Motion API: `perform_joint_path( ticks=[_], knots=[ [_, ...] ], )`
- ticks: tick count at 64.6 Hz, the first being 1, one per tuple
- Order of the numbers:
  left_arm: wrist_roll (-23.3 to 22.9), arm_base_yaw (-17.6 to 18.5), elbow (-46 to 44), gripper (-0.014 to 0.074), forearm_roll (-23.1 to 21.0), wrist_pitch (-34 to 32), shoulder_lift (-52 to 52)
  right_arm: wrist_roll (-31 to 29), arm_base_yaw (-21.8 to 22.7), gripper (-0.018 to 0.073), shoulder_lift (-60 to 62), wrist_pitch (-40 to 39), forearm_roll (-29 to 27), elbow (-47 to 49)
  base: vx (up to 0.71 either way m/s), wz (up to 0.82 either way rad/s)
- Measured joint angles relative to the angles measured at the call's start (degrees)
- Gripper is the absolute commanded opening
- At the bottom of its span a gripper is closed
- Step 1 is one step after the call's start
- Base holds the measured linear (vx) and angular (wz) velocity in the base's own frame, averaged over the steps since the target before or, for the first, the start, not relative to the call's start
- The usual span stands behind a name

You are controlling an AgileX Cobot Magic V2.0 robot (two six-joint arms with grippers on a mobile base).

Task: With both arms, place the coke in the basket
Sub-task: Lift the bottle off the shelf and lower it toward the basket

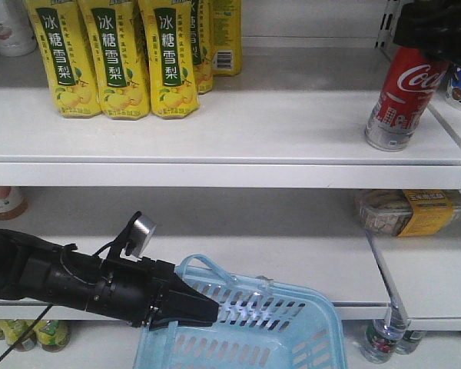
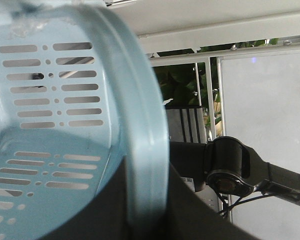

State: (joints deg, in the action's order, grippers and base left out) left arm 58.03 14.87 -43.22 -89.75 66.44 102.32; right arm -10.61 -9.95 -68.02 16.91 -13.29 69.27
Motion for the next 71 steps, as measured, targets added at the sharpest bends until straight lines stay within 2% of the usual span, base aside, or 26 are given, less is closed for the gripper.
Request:
perform_joint_path(
  ticks=[20,44,58,71],
  knots=[
    [0.0,0.0,0.0,-0.0006,0.0,0.0,0.0,-0.04,0.0,-0.0009,10.3,8.34,-0.52,-0.06,0.0,0.0],
    [0.0,0.0,0.0,-0.0006,0.0,0.0,0.0,-1.04,0.0,-0.0004,15.5,22.67,-11.02,-2.64,0.0,0.0],
    [0.0,0.0,0.0,-0.0006,0.0,0.0,0.0,-8.38,0.0,-0.0001,15.5,24.82,-19.88,-12.52,0.0,0.0],
    [0.0,0.0,0.0,-0.0006,0.0,0.0,0.0,-22.18,0.0,-0.0001,15.5,24.75,-33.35,-23.73,0.0,0.0]
  ],
)
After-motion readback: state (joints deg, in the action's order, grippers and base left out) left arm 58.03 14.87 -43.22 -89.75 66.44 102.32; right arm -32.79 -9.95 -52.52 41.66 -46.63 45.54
